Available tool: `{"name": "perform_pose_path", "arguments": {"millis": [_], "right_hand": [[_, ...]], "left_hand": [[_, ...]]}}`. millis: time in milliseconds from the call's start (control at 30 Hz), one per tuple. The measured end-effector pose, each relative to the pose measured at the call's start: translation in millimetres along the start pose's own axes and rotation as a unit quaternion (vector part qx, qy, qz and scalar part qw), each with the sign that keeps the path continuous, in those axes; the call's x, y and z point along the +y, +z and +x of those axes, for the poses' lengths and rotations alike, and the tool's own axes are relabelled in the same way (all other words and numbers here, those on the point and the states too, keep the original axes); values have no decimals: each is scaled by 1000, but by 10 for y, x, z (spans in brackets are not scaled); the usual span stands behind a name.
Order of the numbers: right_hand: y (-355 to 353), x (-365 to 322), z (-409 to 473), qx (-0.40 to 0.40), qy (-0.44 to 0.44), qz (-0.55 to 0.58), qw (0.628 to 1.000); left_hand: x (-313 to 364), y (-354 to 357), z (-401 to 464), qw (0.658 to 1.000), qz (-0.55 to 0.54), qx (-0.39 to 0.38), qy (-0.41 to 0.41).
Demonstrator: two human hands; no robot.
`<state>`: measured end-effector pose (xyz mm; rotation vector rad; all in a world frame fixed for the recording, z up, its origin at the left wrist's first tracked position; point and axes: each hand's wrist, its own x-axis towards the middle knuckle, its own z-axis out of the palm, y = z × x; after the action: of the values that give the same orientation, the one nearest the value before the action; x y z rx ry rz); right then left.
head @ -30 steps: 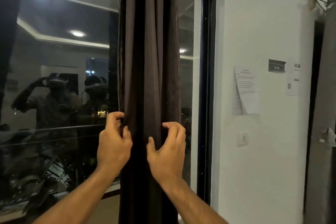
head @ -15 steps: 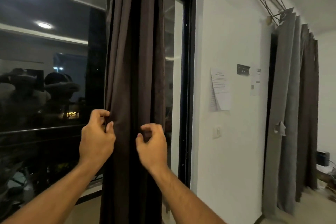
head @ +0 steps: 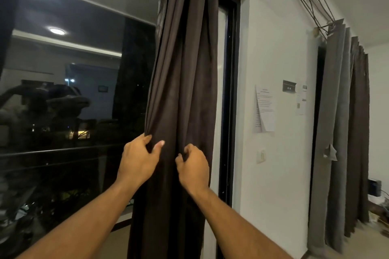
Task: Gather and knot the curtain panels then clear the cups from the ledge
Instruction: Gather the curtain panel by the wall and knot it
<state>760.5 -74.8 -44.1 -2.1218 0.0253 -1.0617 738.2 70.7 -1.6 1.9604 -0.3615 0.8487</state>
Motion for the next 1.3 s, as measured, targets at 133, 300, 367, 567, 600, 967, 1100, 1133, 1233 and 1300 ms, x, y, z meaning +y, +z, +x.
{"name": "perform_pose_path", "arguments": {"millis": [133,300,367,567,600,967,1100,1133,1233,1300], "right_hand": [[73,-138,-151,-104,-105,55,987],[-63,52,94,149,-77,85,982],[-190,194,340,179,87,103,975],[-215,422,371,5,154,185,971],[-198,398,302,31,120,142,982],[-91,31,-170,-202,-26,179,962],[-154,48,-175,-128,-1,163,978],[-196,69,-177,-118,4,154,981],[-282,189,-180,-90,23,149,984],[-323,250,-204,-78,47,164,982]], "left_hand": [[57,137,44,1000,-5,-12,-2],[-27,217,132,999,20,24,-23],[-45,223,108,999,16,33,-25],[-105,342,144,998,9,61,-29],[-98,368,139,997,11,69,-28],[48,369,66,997,-68,-29,5],[74,247,-18,962,-231,-147,-1],[50,235,-66,958,-248,-143,-8],[-182,269,-249,974,-211,-79,-34],[-359,306,-387,984,-148,-85,-58]]}}
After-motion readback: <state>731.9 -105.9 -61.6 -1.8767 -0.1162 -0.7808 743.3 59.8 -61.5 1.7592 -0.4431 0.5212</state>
